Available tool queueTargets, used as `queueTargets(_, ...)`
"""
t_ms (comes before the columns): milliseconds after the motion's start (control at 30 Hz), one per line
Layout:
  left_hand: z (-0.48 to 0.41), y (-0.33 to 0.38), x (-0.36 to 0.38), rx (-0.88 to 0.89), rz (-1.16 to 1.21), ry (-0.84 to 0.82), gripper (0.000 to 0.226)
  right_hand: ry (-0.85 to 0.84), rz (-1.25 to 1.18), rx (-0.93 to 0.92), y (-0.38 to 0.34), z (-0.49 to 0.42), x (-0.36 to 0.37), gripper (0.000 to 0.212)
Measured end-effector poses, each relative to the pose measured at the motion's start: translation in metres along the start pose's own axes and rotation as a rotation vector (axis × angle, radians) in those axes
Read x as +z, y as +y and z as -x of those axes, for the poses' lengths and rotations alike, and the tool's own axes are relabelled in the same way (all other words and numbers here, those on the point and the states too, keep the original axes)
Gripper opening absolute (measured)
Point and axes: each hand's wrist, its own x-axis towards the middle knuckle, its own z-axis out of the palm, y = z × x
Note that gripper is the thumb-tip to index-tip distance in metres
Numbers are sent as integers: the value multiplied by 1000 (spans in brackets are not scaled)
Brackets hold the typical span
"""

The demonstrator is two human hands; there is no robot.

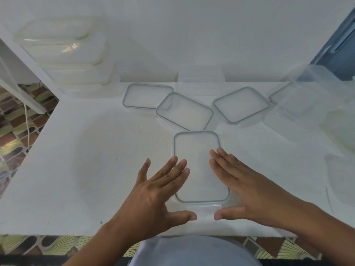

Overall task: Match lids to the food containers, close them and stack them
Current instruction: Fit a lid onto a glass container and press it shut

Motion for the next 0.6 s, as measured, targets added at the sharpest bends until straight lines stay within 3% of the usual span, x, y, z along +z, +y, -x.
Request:
queueTargets(167,-7,-2,-8,18,-58,-54,89,69,128,-11,2,0,0,102)
queueTargets(367,-6,1,10,58,-42,148,68,264,159,-50,-4,-1,14,88)
queueTargets(600,-4,3,9,31,-44,118,73,321,156,-57,-1,-1,18,89)
